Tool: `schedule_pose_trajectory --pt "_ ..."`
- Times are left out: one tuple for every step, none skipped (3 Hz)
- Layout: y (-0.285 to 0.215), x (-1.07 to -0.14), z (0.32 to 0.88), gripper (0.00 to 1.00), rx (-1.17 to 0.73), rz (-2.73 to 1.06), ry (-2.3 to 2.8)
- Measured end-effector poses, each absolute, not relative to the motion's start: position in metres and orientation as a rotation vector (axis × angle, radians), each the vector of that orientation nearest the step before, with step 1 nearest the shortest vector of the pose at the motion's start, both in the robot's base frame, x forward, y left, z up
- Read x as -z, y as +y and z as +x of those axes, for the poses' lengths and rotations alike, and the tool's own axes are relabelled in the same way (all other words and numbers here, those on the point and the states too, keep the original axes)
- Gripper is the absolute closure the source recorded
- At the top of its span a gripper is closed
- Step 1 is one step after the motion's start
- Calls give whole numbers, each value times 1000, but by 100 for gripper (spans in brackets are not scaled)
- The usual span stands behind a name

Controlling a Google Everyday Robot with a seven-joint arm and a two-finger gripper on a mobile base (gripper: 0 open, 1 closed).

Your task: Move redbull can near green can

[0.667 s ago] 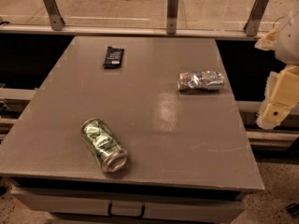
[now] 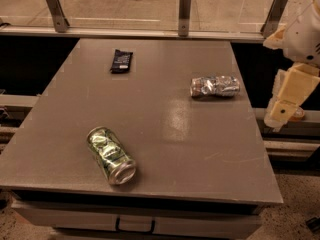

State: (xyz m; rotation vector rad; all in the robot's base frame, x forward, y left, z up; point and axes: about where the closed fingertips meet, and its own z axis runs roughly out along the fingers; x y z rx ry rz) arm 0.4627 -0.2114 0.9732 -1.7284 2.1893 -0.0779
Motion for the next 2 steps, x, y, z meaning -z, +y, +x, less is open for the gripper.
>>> schedule_pose_trajectory --pt "-198 -957 521 0 58 -1764 2097" --pt "-183 -926 579 0 22 -1790 2049"
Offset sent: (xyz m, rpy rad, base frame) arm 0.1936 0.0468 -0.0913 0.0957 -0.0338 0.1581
